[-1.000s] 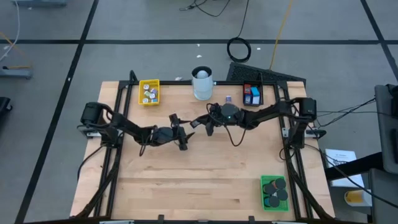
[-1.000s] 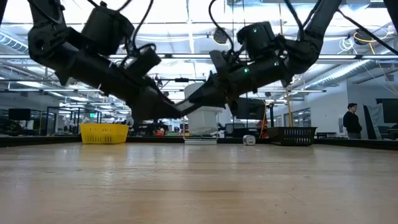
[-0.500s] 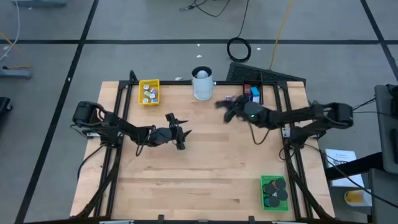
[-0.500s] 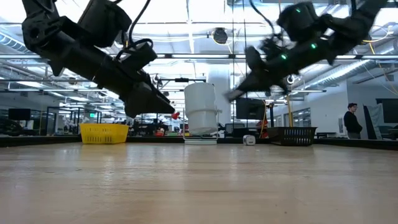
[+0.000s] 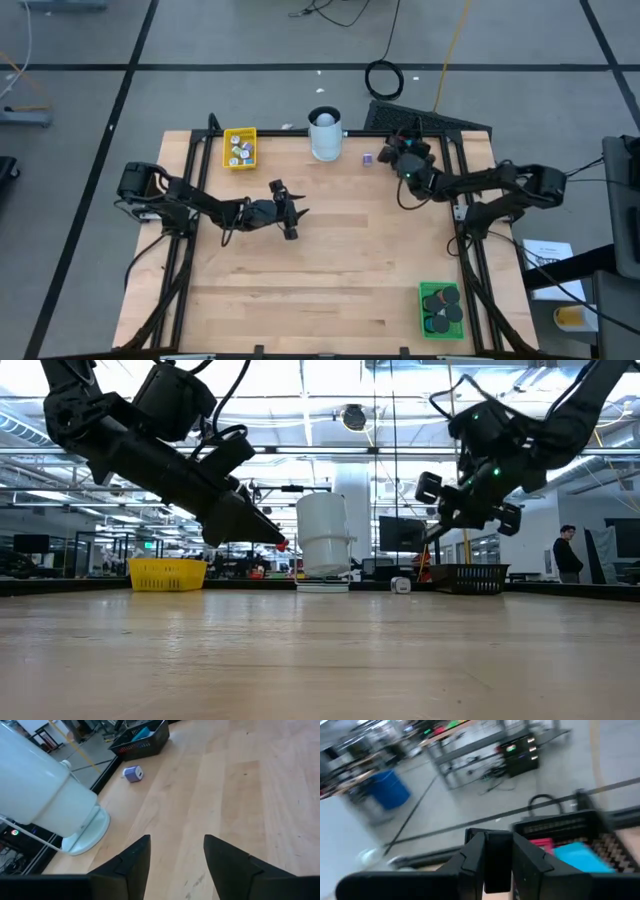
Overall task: Pick & Place Office items
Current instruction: Put the black timer into the black bin, then put the violet charger adapter into the yellow bin
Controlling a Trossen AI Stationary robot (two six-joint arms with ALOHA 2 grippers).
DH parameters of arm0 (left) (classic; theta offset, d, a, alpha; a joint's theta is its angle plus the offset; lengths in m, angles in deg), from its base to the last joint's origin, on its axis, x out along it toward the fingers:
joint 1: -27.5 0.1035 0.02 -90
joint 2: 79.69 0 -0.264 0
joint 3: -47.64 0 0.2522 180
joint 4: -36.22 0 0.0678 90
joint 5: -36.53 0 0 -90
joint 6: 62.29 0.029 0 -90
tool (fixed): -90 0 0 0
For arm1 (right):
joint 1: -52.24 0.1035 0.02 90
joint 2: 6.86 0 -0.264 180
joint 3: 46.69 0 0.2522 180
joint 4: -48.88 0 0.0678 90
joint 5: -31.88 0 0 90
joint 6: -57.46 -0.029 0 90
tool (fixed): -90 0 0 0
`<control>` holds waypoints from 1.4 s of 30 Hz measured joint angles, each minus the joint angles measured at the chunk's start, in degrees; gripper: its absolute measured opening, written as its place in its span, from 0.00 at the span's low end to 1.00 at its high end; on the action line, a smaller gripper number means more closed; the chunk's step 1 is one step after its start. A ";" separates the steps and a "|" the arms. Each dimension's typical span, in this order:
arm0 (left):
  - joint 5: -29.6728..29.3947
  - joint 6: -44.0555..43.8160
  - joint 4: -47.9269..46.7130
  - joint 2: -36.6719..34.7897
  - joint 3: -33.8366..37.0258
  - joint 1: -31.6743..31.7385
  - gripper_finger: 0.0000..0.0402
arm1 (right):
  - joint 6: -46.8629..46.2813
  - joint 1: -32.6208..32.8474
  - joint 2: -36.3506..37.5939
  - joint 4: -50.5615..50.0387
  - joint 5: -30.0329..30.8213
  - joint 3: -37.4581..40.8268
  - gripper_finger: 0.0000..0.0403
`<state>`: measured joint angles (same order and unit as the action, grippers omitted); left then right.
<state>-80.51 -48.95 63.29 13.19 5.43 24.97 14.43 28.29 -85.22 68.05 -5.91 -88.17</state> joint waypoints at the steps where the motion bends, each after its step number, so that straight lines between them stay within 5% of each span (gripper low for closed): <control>1: 0.04 0.02 0.00 0.00 0.00 0.00 0.47 | -0.93 -0.02 -0.55 0.07 1.76 0.00 0.16; 28: 0.00 -3.58 -0.57 0.00 0.00 0.55 0.47 | -7.37 -4.26 -8.60 -4.98 4.57 -0.09 0.20; 35: -0.46 -4.21 -2.99 0.00 0.02 0.65 0.30 | -7.30 -4.21 -8.58 -8.38 4.50 -0.09 0.24; 42: -0.46 -2.33 -3.43 0.00 0.02 0.63 0.08 | -5.05 -4.21 -8.27 -8.00 3.09 -0.09 0.40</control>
<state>-80.98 -51.27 59.86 13.19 5.45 25.61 9.38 24.08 -93.49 60.05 -2.82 -88.26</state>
